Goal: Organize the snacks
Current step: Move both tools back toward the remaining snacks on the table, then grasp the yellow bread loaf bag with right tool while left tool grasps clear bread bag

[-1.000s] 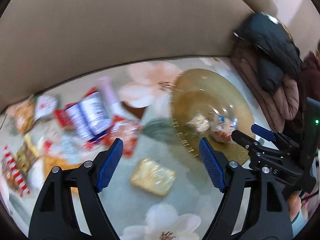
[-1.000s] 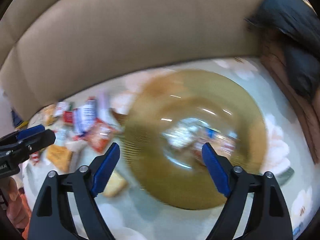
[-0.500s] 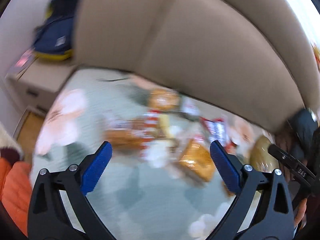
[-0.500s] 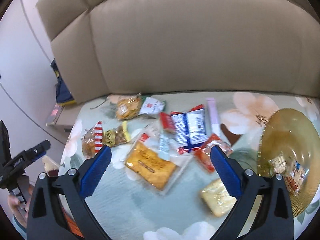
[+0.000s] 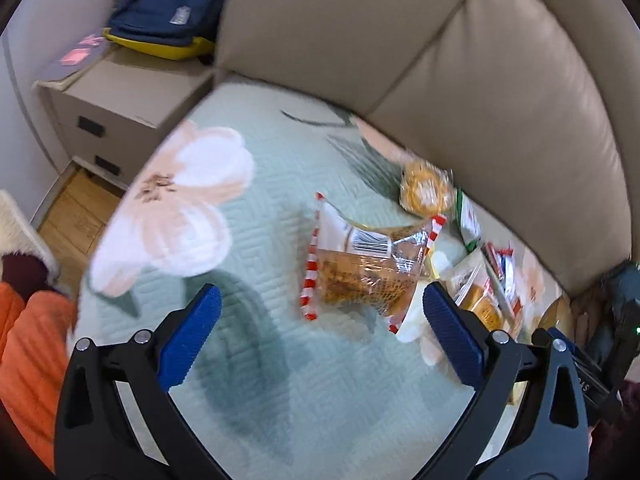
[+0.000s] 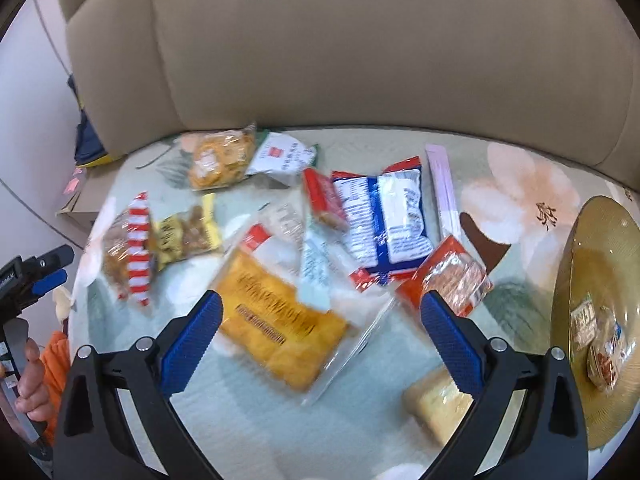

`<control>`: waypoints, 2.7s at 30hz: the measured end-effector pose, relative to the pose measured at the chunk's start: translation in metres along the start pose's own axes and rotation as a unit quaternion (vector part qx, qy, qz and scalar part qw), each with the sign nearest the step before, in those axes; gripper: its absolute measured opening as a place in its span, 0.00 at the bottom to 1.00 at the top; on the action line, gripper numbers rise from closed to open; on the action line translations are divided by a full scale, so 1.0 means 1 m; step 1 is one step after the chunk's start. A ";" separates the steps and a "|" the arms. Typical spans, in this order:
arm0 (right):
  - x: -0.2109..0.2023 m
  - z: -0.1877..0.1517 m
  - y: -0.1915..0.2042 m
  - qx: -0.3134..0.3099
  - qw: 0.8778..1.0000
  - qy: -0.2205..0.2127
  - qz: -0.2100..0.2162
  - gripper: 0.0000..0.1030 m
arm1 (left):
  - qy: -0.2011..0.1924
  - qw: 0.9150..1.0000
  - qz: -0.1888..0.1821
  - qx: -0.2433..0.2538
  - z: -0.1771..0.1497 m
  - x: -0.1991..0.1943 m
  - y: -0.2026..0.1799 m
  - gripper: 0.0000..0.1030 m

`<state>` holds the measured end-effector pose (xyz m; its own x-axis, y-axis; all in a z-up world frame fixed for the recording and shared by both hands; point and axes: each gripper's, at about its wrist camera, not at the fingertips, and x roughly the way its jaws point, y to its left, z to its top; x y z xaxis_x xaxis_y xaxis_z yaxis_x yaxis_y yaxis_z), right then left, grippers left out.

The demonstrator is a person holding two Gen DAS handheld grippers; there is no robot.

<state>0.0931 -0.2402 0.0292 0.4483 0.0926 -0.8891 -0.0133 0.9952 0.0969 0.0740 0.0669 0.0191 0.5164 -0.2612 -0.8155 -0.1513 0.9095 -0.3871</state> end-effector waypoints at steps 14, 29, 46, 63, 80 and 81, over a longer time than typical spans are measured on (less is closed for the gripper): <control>0.056 0.004 -0.009 0.006 0.996 0.084 0.042 0.94 | 0.066 0.994 0.036 0.085 0.019 0.084 -0.053 0.97; 0.009 -0.044 0.077 -0.123 0.977 0.099 0.144 0.87 | 0.104 0.988 0.037 0.106 -0.004 0.064 -0.021 0.81; 0.055 -0.015 0.026 0.052 0.977 0.124 0.163 0.87 | 0.161 0.985 -0.068 -0.001 -0.038 0.033 0.008 0.88; 0.029 -0.019 0.113 -0.219 0.973 0.037 0.065 0.94 | 0.082 0.966 0.045 0.242 -0.035 0.007 -0.043 0.97; 0.079 -0.042 0.103 -0.157 0.974 0.127 0.106 0.88 | 0.135 0.965 0.012 0.225 -0.037 0.064 -0.018 0.90; 0.081 -0.039 0.103 -0.144 0.976 0.126 0.105 0.89 | 0.138 0.966 0.013 0.217 -0.037 0.066 -0.016 0.91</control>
<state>0.0928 -0.1290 -0.0501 0.1747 0.2650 -0.9483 -0.3483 0.9175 0.1922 0.0794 0.0233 -0.0444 0.2634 -0.2584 -0.9294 0.2373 0.9512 -0.1972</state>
